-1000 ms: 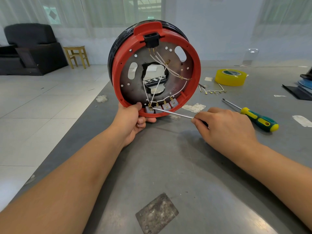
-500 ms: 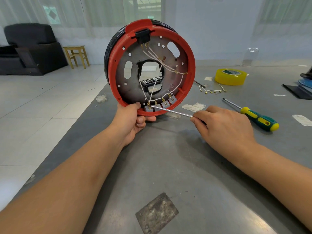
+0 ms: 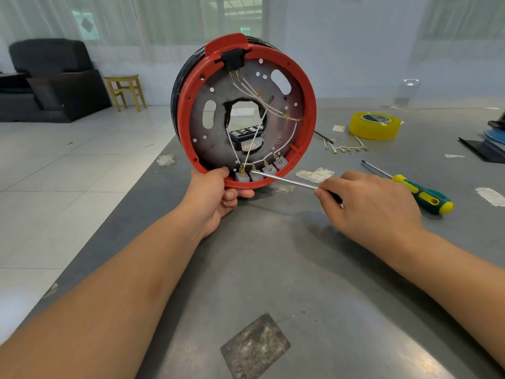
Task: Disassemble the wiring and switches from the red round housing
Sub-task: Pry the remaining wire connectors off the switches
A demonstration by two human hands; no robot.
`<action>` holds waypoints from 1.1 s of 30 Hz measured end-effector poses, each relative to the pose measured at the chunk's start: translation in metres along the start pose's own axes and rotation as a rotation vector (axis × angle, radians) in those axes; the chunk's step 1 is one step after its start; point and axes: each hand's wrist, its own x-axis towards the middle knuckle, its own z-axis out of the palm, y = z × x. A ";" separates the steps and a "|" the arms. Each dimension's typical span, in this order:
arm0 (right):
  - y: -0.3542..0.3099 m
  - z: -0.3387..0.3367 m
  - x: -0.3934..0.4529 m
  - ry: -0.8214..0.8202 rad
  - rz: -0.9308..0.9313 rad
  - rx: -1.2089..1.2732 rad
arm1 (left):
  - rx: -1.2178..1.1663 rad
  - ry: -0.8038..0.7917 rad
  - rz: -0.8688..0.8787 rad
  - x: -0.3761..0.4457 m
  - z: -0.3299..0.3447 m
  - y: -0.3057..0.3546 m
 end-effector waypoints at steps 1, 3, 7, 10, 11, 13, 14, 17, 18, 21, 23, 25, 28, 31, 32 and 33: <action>0.001 -0.001 0.000 -0.014 -0.009 -0.003 | 0.001 0.003 0.000 0.000 0.000 0.000; 0.001 -0.002 0.001 -0.023 -0.025 -0.021 | 0.004 0.010 -0.001 0.000 0.000 0.000; 0.000 -0.004 0.001 -0.039 -0.038 -0.050 | 0.011 0.017 0.019 0.000 0.001 -0.001; 0.000 -0.006 0.002 -0.073 -0.058 -0.062 | 0.032 0.002 0.051 -0.001 0.002 -0.003; 0.000 -0.007 0.003 -0.082 -0.063 -0.064 | 0.042 -0.007 0.061 -0.001 0.002 -0.003; 0.001 -0.008 0.002 -0.084 -0.068 -0.071 | 0.062 -0.022 0.079 0.000 0.001 -0.005; 0.001 -0.008 0.002 -0.091 -0.065 -0.073 | 0.073 -0.028 0.085 0.001 0.000 -0.006; 0.000 -0.005 0.001 -0.175 -0.006 0.007 | 0.076 -0.040 0.093 0.002 -0.001 -0.007; 0.000 -0.004 0.002 -0.223 0.027 0.062 | 0.072 -0.043 0.096 0.002 -0.001 -0.007; -0.002 -0.003 0.004 -0.375 0.090 0.233 | 0.075 -0.046 0.102 0.003 -0.001 -0.007; -0.002 -0.004 0.004 -0.428 0.092 0.305 | 0.082 -0.041 0.114 0.002 0.000 -0.008; -0.002 -0.005 0.005 -0.453 0.076 0.335 | 0.082 -0.035 0.121 0.002 0.001 -0.008; -0.001 -0.007 0.007 -0.479 0.052 0.361 | 0.051 -0.034 0.102 0.001 0.002 -0.007; -0.004 -0.012 0.006 -0.475 -0.004 0.297 | 0.037 -0.027 0.088 0.001 0.002 -0.005; -0.005 -0.014 0.005 -0.471 -0.029 0.265 | 0.038 -0.025 0.085 0.000 0.002 -0.005; -0.007 -0.016 0.004 -0.467 -0.048 0.237 | 0.039 -0.021 0.081 0.000 0.003 -0.005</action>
